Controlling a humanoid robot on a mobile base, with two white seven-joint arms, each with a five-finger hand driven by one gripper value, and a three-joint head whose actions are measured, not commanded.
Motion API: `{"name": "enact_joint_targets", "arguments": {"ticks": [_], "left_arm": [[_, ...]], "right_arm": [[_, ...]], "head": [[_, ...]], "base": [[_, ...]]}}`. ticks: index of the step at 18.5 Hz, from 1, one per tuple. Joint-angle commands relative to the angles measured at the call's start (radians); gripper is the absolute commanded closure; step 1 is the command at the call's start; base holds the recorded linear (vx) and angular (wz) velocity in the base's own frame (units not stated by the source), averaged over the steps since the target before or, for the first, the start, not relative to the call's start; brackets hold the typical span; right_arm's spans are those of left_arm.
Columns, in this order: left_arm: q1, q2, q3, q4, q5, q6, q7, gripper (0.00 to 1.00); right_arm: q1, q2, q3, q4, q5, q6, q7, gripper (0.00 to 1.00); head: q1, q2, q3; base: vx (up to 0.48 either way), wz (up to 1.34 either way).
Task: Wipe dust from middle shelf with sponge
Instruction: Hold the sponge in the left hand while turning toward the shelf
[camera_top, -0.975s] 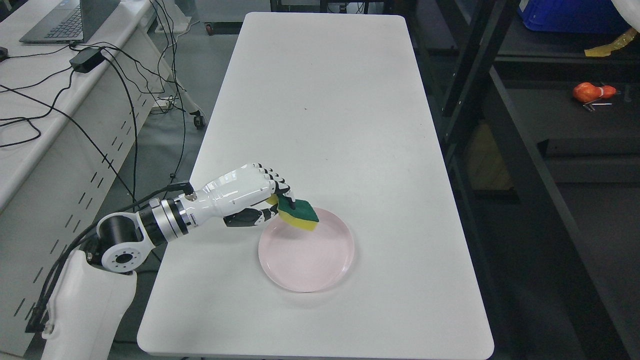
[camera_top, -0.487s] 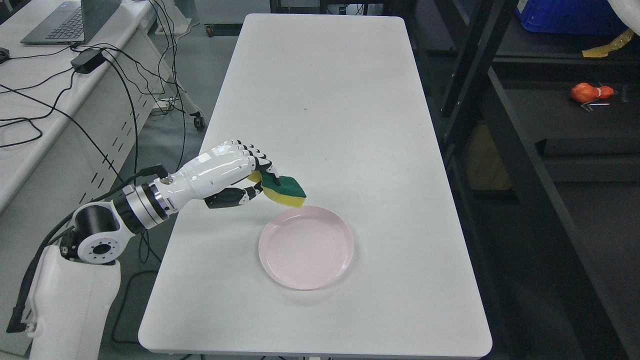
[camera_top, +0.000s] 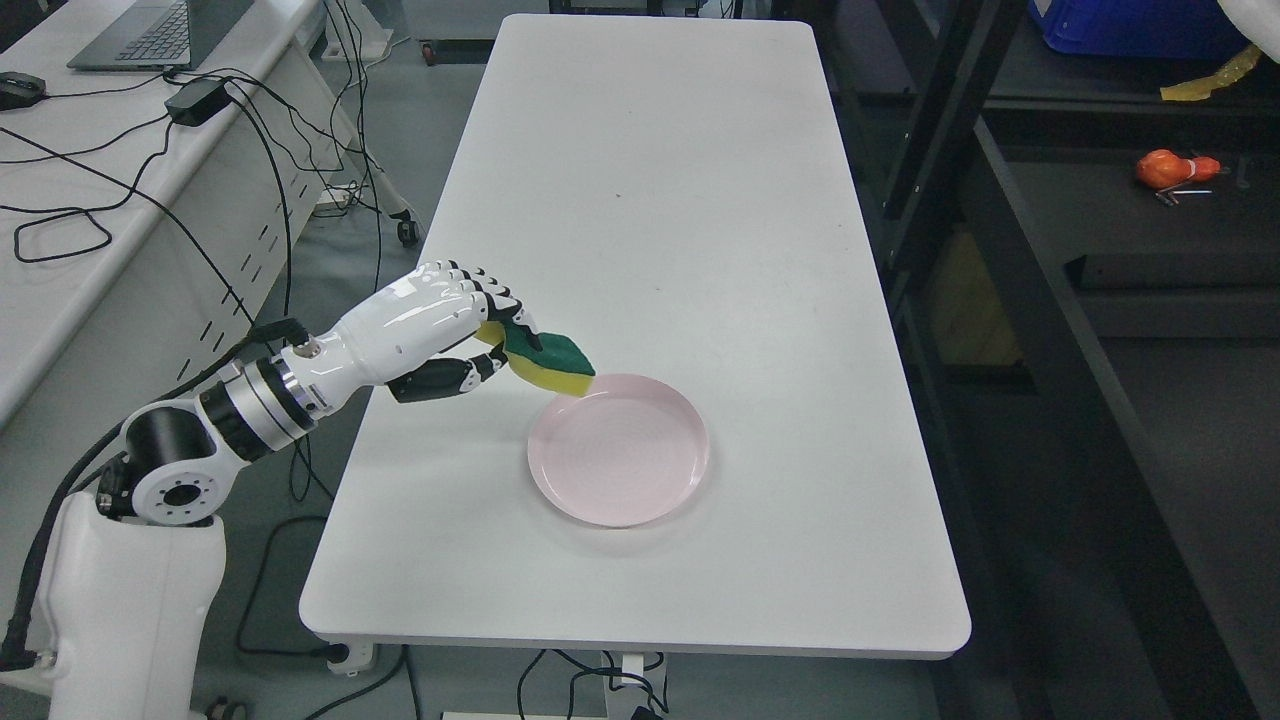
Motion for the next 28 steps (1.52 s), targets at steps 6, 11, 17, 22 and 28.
{"name": "enact_joint_targets", "arguments": {"ticks": [6,11,17,22,28], "left_arm": [[0.003,-0.030,-0.013,-0.009,0.002,0.000,-0.028,1.00],[-0.030,-0.084,-0.059,-0.007,0.001,0.000,-0.091,1.00],[-0.030,-0.090,-0.171,-0.001,0.001,0.000,-0.095,1.00],[-0.024,-0.120,-0.205,0.002,-0.004,0.000,-0.095,1.00],[0.005,-0.120,-0.213,0.002,-0.002,0.000,-0.095,1.00]], "right_arm": [[0.000,-0.017,0.000,-0.017,0.000,0.001,0.000,0.00],[0.000,-0.017,0.000,-0.017,0.000,0.001,0.000,0.00],[0.000,-0.017,0.000,-0.017,0.000,0.001,0.000,0.00],[0.000,-0.017,0.000,-0.017,0.000,0.001,0.000,0.00],[0.000,-0.017,0.000,-0.017,0.000,0.001,0.000,0.00]], "head": [[0.0000,0.000,0.000],[0.0000,0.000,0.000],[0.0000,0.000,0.000],[0.0000,0.000,0.000],[0.0000,0.000,0.000]], "base": [[-0.106,-0.28],[-0.139,-0.44],[-0.183,-0.48],[-0.220,-0.48],[-0.238,-0.50]]}}
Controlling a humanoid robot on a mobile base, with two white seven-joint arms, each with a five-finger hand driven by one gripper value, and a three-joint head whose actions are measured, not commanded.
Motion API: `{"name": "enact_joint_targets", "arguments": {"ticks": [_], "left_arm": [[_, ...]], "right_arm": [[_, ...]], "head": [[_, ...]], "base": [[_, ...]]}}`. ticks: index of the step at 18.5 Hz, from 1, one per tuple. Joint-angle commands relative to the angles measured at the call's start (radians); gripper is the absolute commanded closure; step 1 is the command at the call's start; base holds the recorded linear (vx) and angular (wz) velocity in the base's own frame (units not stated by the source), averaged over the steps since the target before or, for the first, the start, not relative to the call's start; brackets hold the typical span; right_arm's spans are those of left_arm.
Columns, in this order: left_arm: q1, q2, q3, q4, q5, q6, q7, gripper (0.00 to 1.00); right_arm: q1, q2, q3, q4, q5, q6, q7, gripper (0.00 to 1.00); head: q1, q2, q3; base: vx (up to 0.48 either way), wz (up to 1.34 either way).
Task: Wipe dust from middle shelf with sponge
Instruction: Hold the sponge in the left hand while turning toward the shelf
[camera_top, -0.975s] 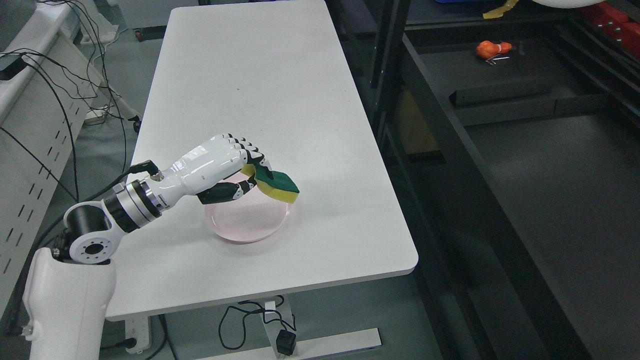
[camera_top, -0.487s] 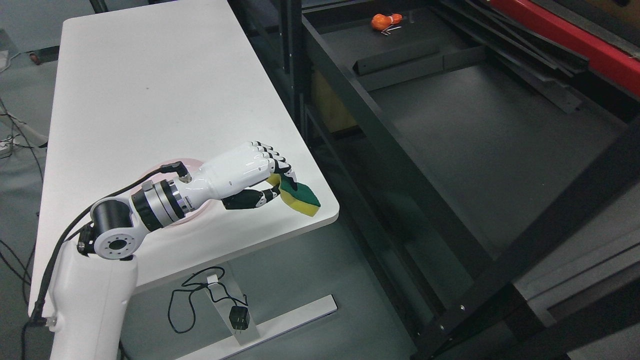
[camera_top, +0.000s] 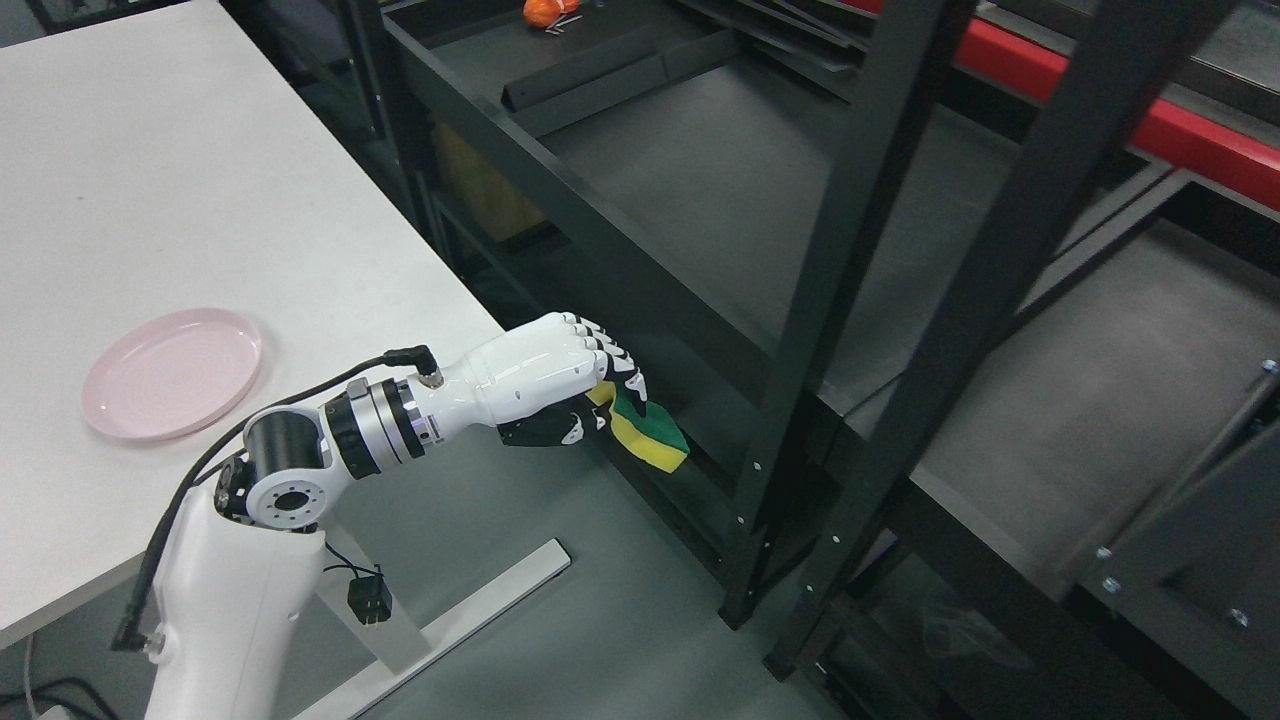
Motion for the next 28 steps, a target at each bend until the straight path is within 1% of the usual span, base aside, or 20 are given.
{"name": "enact_joint_targets", "arguments": {"ticks": [1,4,12,14,15,17,19,21,25,28], "left_arm": [[0.018,-0.022,-0.054,0.003,0.001,0.000,0.000,1.00],[0.022,-0.025,-0.061,0.001,0.004,0.000,0.000,1.00],[0.015,-0.088,-0.081,0.001,0.005,0.000,-0.001,0.99],[0.013,-0.105,-0.119,0.001,0.007,0.000,-0.001,0.99],[0.010,-0.131,-0.144,0.001,0.016,0.000,-0.001,0.99],[-0.022,-0.140,-0.182,0.009,0.031,0.000,-0.001,0.99],[-0.088,-0.140,-0.215,0.047,0.062,0.000,0.000,0.99],[-0.198,-0.140,-0.229,0.105,0.092,0.000,0.012,0.99],[-0.444,-0.140,-0.241,0.212,0.109,0.000,0.003,0.99],[-0.582,-0.140,-0.331,0.259,0.167,0.000,0.002,0.99]], "right_arm": [[0.000,-0.017,0.000,-0.017,0.000,0.001,0.000,0.00],[0.000,-0.017,0.000,-0.017,0.000,0.001,0.000,0.00],[0.000,-0.017,0.000,-0.017,0.000,0.001,0.000,0.00],[0.000,-0.017,0.000,-0.017,0.000,0.001,0.000,0.00],[0.000,-0.017,0.000,-0.017,0.000,0.001,0.000,0.00],[0.000,-0.017,0.000,-0.017,0.000,0.001,0.000,0.00],[0.000,-0.017,0.000,-0.017,0.000,0.001,0.000,0.00],[0.000,-0.017,0.000,-0.017,0.000,0.001,0.000,0.00],[0.000,-0.017,0.000,-0.017,0.000,0.001,0.000,0.00],[0.000,-0.017,0.000,-0.017,0.000,0.001,0.000,0.00]], "head": [[0.0000,0.000,0.000],[0.0000,0.000,0.000],[0.0000,0.000,0.000],[0.0000,0.000,0.000],[0.0000,0.000,0.000],[0.0000,0.000,0.000],[0.0000,0.000,0.000],[0.0000,0.000,0.000],[0.0000,-0.001,0.000],[0.0000,-0.001,0.000]], "base": [[-0.219,-0.51],[-0.197,-0.51],[-0.203,-0.60],[-0.165,-0.68],[-0.118,-0.65],[-0.110,-0.70],[-0.081,-0.67],[-0.028,-0.50],[0.017,-0.39],[0.025,-0.27]]}}
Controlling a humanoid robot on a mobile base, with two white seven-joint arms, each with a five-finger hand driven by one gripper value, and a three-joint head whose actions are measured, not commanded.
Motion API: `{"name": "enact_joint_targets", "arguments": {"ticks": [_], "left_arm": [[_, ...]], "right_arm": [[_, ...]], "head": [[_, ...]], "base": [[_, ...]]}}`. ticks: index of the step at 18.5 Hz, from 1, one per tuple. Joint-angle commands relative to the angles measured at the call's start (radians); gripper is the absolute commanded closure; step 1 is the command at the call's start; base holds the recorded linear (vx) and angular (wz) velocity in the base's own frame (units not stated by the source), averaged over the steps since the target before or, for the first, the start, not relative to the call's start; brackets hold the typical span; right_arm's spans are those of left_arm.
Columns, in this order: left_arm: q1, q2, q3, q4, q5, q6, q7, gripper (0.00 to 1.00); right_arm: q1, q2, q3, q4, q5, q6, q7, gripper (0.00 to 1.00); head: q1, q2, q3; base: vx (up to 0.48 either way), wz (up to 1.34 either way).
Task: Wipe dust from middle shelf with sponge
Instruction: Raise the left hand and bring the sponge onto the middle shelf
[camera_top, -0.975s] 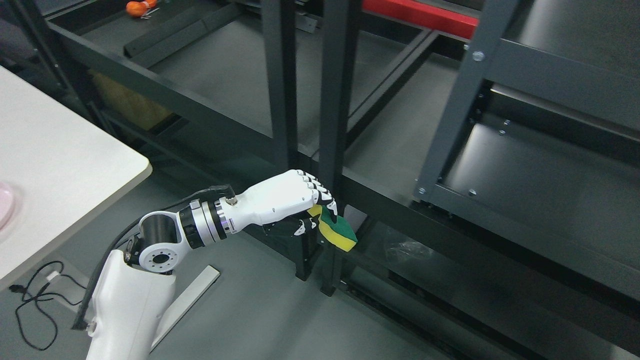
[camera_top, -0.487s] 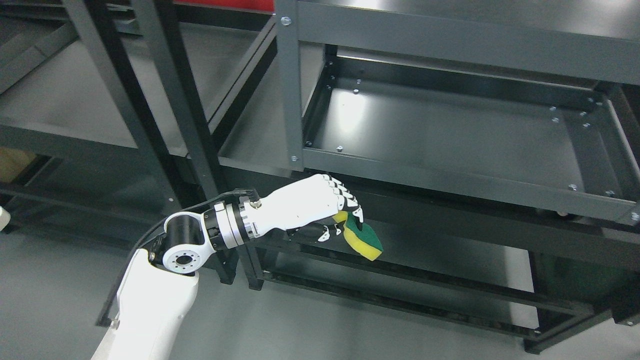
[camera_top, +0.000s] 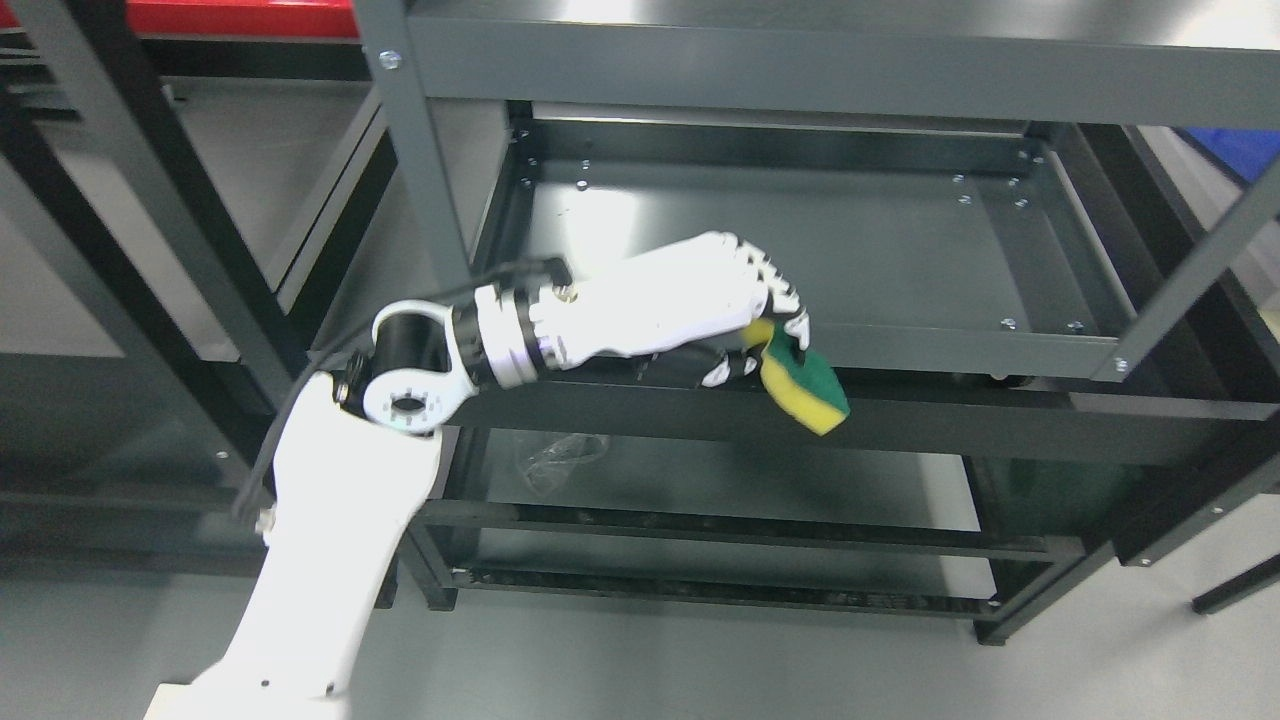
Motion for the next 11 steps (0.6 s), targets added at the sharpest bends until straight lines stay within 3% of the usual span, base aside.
{"name": "enact_joint_targets", "arguments": {"ticks": [1,11], "left_arm": [[-0.281,-0.011,-0.185,0.159,0.101,0.001,-0.005,0.99],[-0.601,-0.011,-0.377,0.170,0.285,0.133,0.007,0.99]], "right_arm": [[0.000,-0.017,0.000,-0.017,0.000,0.001,0.000,0.00],[0.000,-0.017,0.000,-0.017,0.000,0.001,0.000,0.00]], "head": [[0.0000,0.000,0.000],[0.0000,0.000,0.000]], "base": [[0.023,-0.27],[0.021,-0.15]]}}
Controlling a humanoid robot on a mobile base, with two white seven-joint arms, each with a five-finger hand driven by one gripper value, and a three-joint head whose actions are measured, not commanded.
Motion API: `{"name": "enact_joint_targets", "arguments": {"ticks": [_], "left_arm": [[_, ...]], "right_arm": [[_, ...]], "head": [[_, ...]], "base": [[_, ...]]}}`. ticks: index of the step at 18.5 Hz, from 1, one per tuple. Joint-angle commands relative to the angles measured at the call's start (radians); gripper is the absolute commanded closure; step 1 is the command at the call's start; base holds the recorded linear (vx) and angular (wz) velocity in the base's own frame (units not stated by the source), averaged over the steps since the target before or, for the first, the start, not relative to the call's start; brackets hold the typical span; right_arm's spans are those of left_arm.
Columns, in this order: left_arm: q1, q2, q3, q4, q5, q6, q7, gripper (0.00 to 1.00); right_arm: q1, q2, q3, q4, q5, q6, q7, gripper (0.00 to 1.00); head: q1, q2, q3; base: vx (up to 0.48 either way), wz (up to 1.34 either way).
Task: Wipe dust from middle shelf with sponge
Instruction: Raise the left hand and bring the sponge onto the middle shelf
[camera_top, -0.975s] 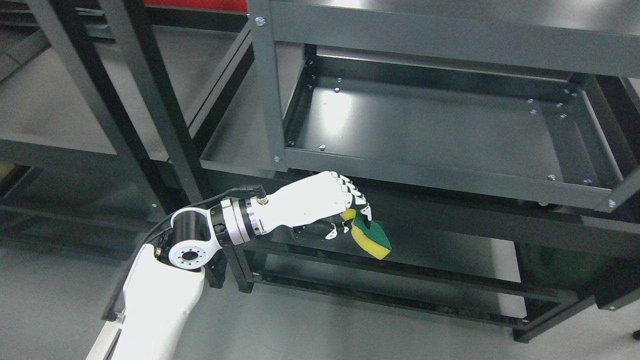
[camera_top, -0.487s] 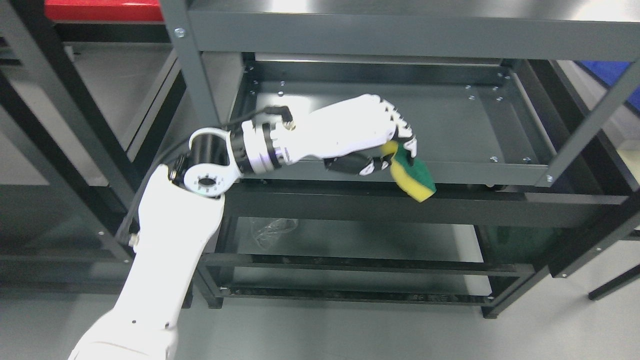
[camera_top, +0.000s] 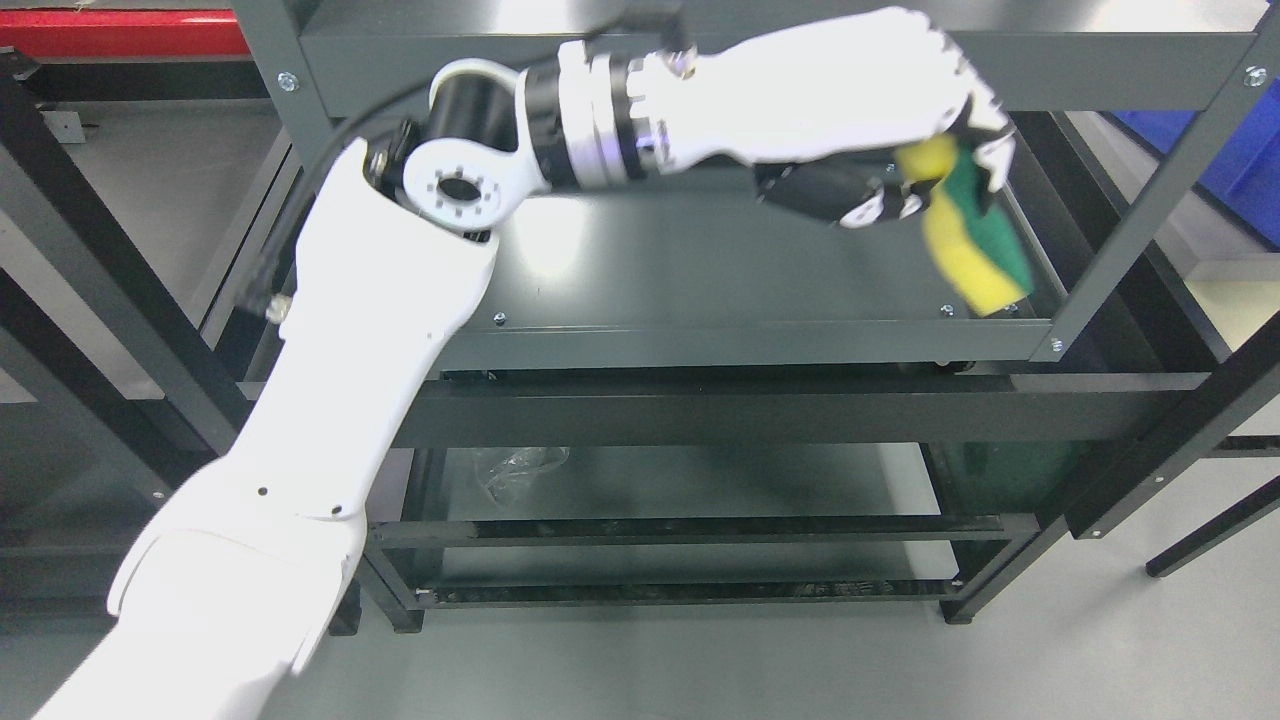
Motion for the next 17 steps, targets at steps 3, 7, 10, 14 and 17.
{"name": "enact_joint_targets", "arguments": {"ticks": [3,7,10,14,17], "left_arm": [[-0.271,0.007,-0.277,0.064,0.053,0.097,0.027,0.99],[-0.309,0.007,-0.308,0.065,-0.108,0.165,0.039,0.99],[-0.309,0.007,-0.310,0.072,-0.162,0.165,0.040,0.99],[-0.300,0.007,-0.279,0.070,-0.175,0.160,0.024,0.99],[-0.287,0.007,-0.222,0.061,-0.170,0.119,-0.027,0.99]], "right_arm": [[0.000,-0.017,0.000,-0.017,0.000,0.001,0.000,0.00],[0.000,-0.017,0.000,-0.017,0.000,0.001,0.000,0.00],[0.000,-0.017,0.000,-0.017,0.000,0.001,0.000,0.00],[0.000,-0.017,0.000,-0.017,0.000,0.001,0.000,0.00],[0.000,-0.017,0.000,-0.017,0.000,0.001,0.000,0.00]], "head": [[0.0000,0.000,0.000],[0.0000,0.000,0.000],[0.0000,0.000,0.000],[0.0000,0.000,0.000],[0.0000,0.000,0.000]], "base": [[-0.001,0.06],[-0.008,0.05],[-0.001,0.01],[0.000,0.00],[0.000,0.00]]}}
